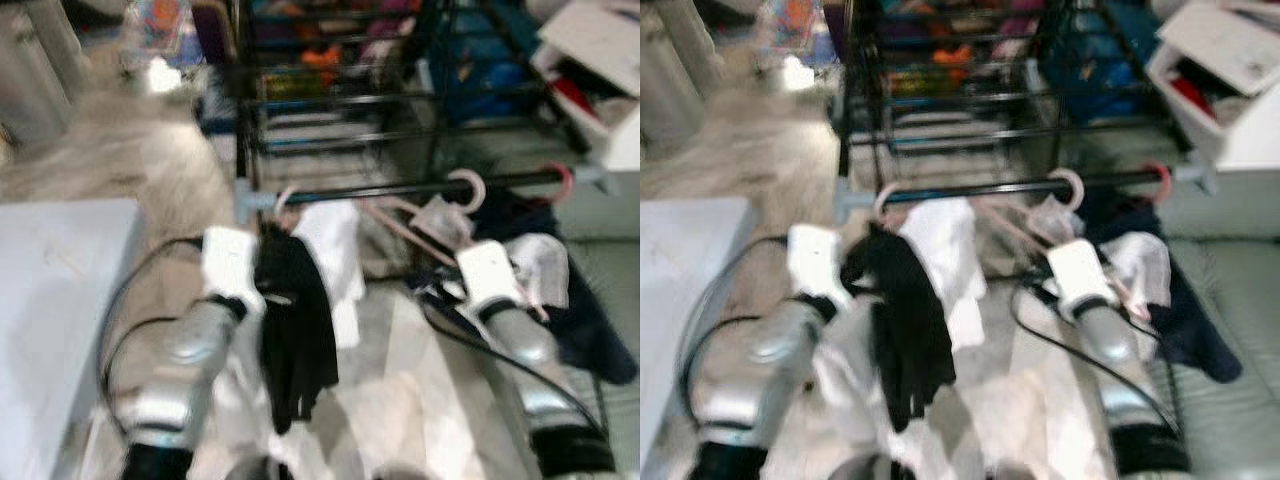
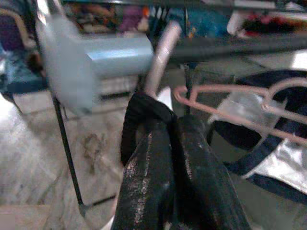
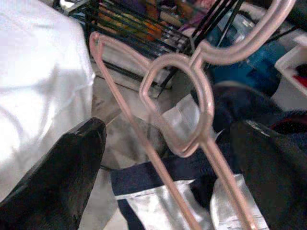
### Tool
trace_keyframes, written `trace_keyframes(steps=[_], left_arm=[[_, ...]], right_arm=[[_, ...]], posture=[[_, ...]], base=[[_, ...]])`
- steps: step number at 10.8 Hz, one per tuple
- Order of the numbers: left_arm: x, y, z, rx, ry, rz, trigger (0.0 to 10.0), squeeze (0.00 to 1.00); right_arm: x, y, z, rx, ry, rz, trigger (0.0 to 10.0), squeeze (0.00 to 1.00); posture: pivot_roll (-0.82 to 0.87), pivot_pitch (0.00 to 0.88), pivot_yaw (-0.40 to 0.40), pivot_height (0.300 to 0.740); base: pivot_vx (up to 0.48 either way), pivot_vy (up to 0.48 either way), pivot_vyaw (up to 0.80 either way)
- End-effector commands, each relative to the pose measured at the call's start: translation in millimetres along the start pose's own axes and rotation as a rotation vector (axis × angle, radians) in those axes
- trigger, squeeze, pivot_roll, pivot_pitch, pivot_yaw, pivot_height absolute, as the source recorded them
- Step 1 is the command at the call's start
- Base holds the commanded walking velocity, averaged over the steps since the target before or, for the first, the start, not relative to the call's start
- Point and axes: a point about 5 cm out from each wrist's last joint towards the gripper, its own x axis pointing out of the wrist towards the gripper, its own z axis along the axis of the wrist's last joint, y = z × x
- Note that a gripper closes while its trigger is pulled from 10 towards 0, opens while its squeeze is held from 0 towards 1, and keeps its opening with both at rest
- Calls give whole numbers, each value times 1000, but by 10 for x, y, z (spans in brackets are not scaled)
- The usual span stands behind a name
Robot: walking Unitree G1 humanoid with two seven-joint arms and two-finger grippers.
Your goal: Hang hanger
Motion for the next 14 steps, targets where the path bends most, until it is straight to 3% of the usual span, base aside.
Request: trace_keyframes(steps=[1, 3, 6, 9, 11, 14], left_arm=[[-6, -35, 58, 3, -29, -9, 10000, 0], [-10, -47, 50, 2, -25, -12, 10000, 0], [-4, -89, 49, -14, -27, -37, 10000, 0], [-11, -75, 50, 0, -25, -33, 10000, 0], [-30, -66, 62, 2, -25, -41, 10000, 0], [-56, -78, 51, 6, -15, -40, 10000, 0]], right_arm=[[-14, -44, -16, -21, 2, -20, 10000, 0], [-61, -63, -28, -48, -1, -47, 10000, 0], [-103, -268, -54, -73, 16, -68, 10000, 0], [9, -338, -64, -72, 44, 38, 10000, 0], [140, -371, -6, -106, 43, 178, 10000, 0], [251, -471, 2, -170, 68, 252, 10000, 0]], posture=[[-38, 44, 27, 740], [-39, 46, 23, 740], [-49, 50, 26, 740], [-44, 55, 26, 740], [-34, 69, 34, 740], [-25, 87, 38, 740]], base=[[0, 0, 0], [0, 0, 0], [0, 0, 0], [0, 0, 0], [0, 0, 0], [0, 0, 0]])
